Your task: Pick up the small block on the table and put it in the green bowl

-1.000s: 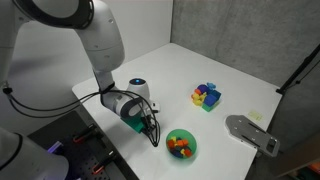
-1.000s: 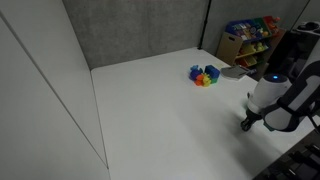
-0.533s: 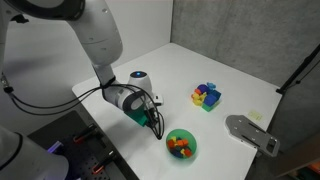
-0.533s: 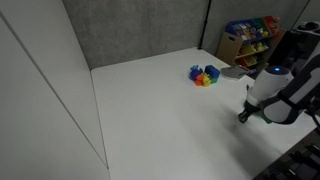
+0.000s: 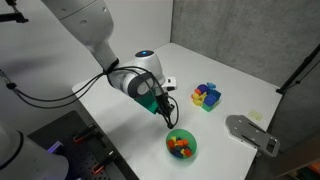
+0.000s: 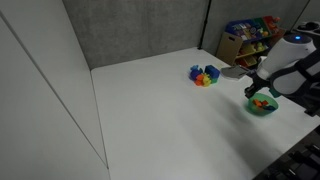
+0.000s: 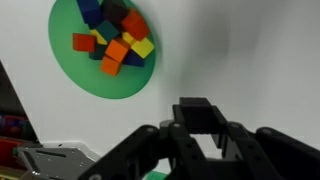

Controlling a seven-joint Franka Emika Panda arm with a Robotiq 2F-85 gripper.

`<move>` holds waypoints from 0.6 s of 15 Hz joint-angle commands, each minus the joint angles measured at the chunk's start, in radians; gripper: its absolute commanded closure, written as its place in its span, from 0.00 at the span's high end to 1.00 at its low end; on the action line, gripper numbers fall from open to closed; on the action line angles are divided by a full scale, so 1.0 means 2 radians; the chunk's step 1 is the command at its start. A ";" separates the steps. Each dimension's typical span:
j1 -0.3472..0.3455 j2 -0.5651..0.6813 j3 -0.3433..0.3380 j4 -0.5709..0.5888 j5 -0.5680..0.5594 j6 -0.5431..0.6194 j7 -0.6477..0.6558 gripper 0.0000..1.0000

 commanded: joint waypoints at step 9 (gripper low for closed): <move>-0.094 -0.072 -0.044 -0.014 -0.023 -0.043 0.017 0.61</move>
